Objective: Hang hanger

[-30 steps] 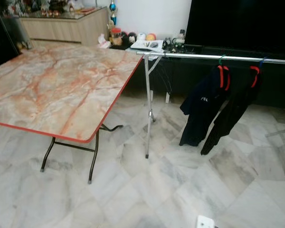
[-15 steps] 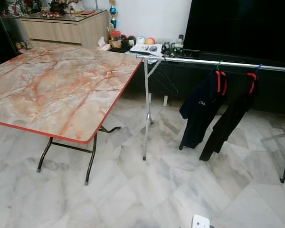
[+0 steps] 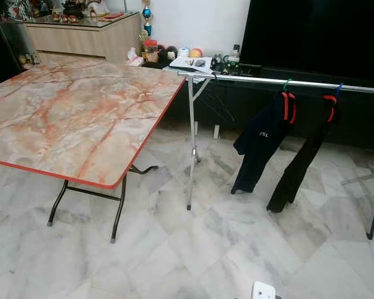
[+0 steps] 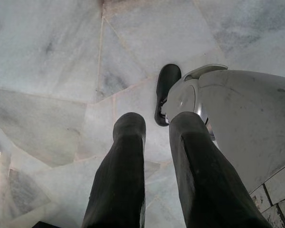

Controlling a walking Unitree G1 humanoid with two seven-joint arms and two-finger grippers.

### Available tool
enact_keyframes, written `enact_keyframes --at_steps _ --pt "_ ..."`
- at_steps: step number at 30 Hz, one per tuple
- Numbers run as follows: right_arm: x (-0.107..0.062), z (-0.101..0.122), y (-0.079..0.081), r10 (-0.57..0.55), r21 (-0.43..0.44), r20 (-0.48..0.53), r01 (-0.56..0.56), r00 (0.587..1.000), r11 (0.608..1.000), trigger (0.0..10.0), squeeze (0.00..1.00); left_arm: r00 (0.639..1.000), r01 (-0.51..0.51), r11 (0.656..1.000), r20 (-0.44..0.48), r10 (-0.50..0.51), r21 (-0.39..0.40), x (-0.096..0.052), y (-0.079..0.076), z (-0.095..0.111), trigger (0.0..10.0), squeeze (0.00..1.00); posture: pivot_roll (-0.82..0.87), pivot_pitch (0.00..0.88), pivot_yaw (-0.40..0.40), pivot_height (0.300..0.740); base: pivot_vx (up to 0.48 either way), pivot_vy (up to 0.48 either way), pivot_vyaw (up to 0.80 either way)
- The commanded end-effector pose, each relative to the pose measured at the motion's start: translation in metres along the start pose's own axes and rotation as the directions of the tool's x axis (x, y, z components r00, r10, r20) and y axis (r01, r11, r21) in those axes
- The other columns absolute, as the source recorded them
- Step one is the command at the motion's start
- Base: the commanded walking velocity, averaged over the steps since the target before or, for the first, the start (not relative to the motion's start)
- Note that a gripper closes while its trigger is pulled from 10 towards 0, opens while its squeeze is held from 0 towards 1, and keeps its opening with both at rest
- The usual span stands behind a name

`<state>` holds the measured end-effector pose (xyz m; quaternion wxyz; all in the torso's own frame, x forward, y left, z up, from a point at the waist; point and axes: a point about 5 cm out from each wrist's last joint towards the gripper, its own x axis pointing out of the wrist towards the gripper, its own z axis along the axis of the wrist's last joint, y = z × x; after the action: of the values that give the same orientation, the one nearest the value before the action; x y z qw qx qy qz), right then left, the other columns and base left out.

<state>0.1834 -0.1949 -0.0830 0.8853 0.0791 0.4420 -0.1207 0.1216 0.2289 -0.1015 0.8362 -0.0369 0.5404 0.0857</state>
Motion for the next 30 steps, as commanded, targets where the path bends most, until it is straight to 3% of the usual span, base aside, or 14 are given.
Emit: enact_keyframes --at_steps 1,30 --pt "-0.0022 -0.0094 0.0078 0.132 0.023 -0.019 -0.132 0.991 0.991 10.0 0.0 0.985 0.09 0.992 0.136 -0.102 0.09 0.0033 -0.023 0.0423 10.0 0.0 0.14 0.0 0.008 0.74 0.0 0.0 0.0" --pt "-0.0023 -0.008 0.0035 0.131 0.075 -0.003 -0.13 0.991 0.989 10.0 0.0 0.98 0.087 0.99 0.169 -0.105 0.107 0.0027 -0.021 0.0492 10.0 0.0 0.15 0.0 0.013 0.74 0.0 -0.017 -0.02"
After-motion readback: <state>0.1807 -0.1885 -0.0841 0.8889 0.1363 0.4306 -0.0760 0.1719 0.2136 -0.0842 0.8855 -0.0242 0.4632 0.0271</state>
